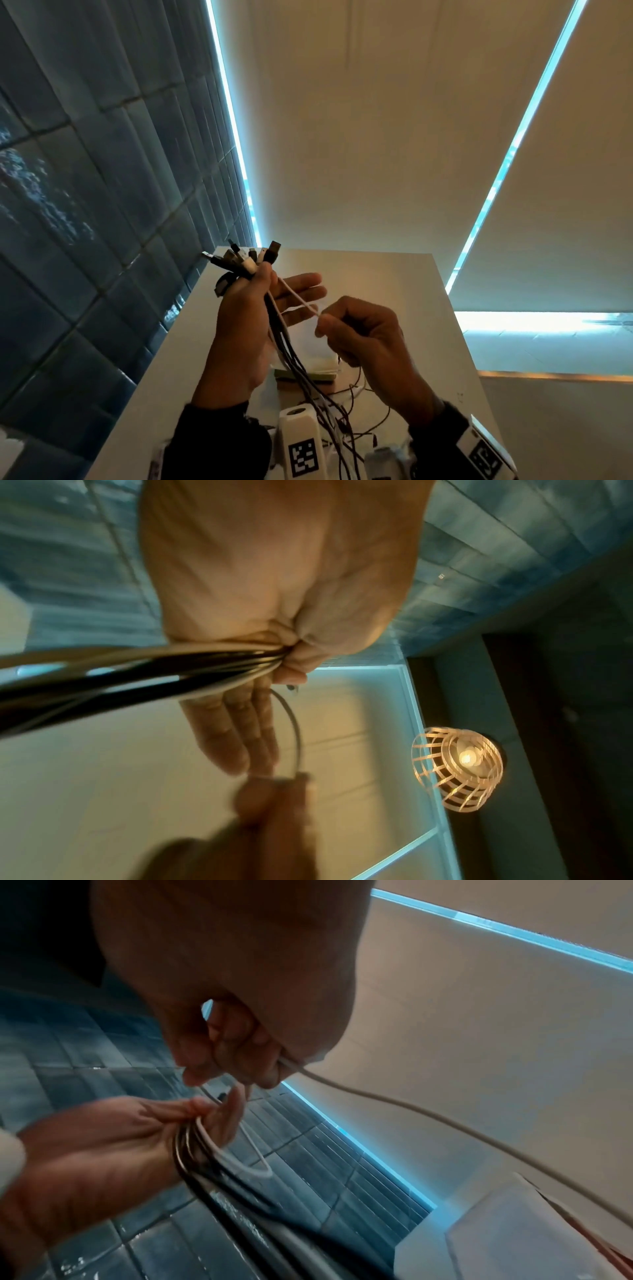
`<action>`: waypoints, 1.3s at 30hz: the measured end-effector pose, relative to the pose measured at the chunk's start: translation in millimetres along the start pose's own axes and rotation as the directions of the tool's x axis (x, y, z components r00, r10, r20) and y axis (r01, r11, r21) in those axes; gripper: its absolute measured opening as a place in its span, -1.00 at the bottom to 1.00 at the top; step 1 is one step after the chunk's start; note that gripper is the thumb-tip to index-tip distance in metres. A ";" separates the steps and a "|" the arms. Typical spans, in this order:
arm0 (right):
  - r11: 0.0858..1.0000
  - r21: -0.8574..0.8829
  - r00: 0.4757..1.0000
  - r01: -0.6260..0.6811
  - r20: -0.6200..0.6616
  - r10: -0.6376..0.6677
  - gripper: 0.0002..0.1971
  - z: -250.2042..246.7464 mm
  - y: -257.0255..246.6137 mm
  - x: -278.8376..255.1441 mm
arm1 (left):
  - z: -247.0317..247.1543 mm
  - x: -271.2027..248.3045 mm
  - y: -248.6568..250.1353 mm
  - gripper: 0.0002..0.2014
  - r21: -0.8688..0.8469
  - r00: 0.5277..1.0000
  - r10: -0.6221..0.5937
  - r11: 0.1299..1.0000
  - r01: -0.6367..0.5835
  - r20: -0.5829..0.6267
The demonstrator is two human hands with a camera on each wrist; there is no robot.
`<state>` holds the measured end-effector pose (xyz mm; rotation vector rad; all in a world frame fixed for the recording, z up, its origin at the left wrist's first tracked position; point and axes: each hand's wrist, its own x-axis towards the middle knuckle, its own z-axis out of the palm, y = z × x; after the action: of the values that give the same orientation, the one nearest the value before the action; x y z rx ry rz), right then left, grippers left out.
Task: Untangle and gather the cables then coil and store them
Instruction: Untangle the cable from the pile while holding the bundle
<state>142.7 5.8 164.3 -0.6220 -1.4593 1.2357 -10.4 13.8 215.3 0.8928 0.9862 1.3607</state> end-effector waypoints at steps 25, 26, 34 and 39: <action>0.662 -0.514 0.838 -0.546 -0.317 0.445 -0.72 -66.9 172.7 -52.5 | -13.8 -7.4 16.6 -0.72 -0.265 0.975 0.190 0.952 -0.155 0.113; 0.655 -0.516 0.834 -0.552 -0.344 0.432 -0.72 -66.3 168.4 -49.0 | -14.1 -6.1 16.0 -0.72 -0.272 0.977 0.182 0.951 -0.147 0.108; 0.951 -0.218 0.893 -0.220 -0.438 0.106 -0.85 -31.6 64.0 1.3 | -15.5 3.8 3.6 -0.70 -0.217 0.997 0.080 0.973 -0.076 0.007; 0.993 -0.111 0.963 0.035 -0.260 -0.064 -0.86 1.6 14.3 8.3 | -10.0 3.7 -1.7 -0.71 -0.096 0.998 0.023 0.995 -0.029 -0.058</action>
<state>135.4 17.1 154.6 -0.7856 -1.3133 0.9992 -19.2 17.0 210.1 0.8003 0.9470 1.4505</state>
